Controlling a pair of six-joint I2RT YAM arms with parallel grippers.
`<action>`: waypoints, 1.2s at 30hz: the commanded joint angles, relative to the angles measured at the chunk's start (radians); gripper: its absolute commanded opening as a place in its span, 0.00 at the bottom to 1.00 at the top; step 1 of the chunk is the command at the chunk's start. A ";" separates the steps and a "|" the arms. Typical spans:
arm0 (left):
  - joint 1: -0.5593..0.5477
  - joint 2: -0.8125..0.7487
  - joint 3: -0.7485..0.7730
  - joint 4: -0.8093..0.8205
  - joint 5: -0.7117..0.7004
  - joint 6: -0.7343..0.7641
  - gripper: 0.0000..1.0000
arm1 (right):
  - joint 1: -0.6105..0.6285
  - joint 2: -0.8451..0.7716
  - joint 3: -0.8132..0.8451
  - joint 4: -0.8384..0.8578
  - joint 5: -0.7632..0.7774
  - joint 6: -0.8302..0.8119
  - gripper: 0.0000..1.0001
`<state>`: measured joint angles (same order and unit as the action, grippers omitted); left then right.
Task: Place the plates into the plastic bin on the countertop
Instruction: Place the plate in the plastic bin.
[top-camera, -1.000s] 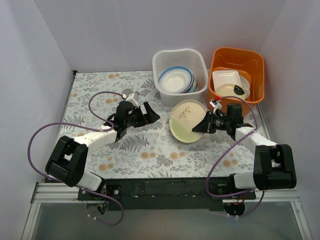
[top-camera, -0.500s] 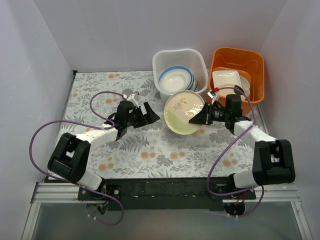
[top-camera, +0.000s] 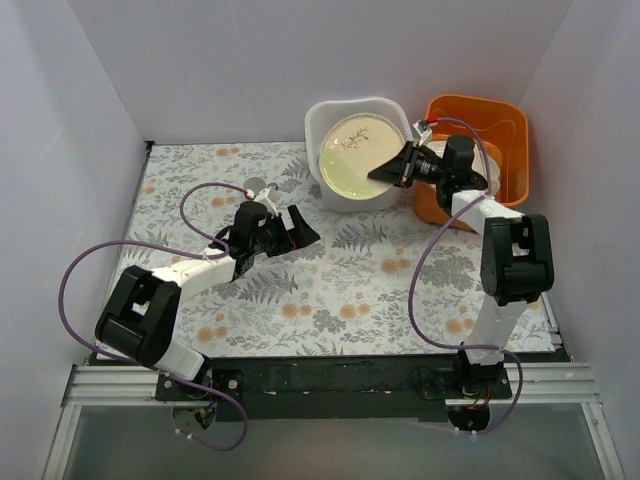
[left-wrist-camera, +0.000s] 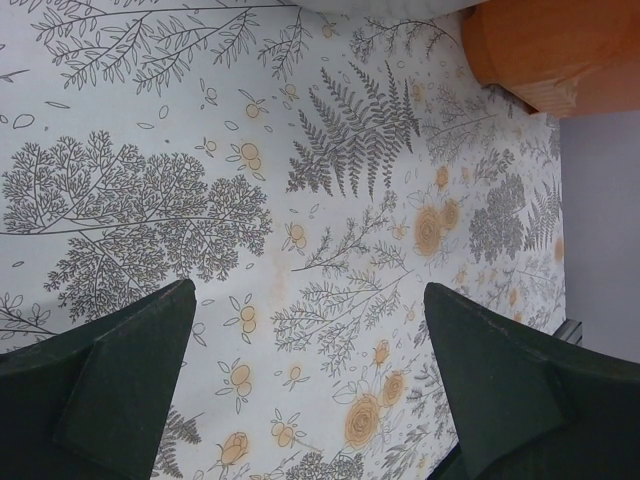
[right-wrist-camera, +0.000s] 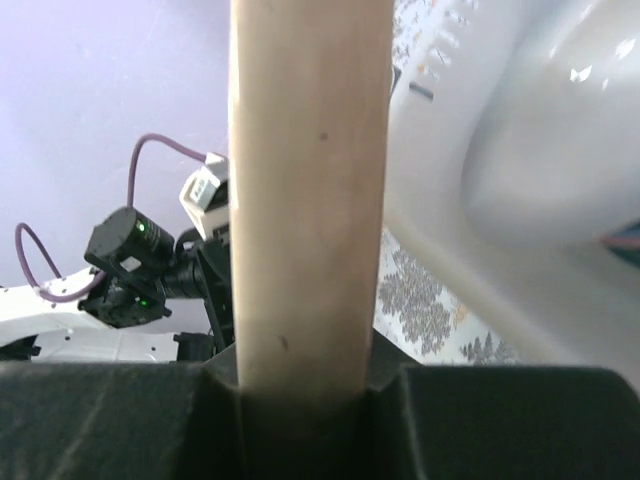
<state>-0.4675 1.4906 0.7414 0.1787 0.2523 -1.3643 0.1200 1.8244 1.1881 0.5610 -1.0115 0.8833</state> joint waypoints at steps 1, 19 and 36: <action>0.004 -0.024 0.021 -0.019 0.004 0.021 0.98 | -0.002 0.055 0.186 0.241 -0.041 0.138 0.01; 0.004 -0.030 0.019 -0.039 -0.008 0.033 0.98 | 0.000 0.214 0.468 0.016 0.033 0.082 0.01; 0.006 -0.013 0.024 -0.042 -0.002 0.028 0.98 | 0.010 0.309 0.671 -0.475 0.238 -0.199 0.01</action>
<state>-0.4667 1.4906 0.7414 0.1413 0.2516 -1.3495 0.1204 2.1483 1.7531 0.1043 -0.8024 0.7708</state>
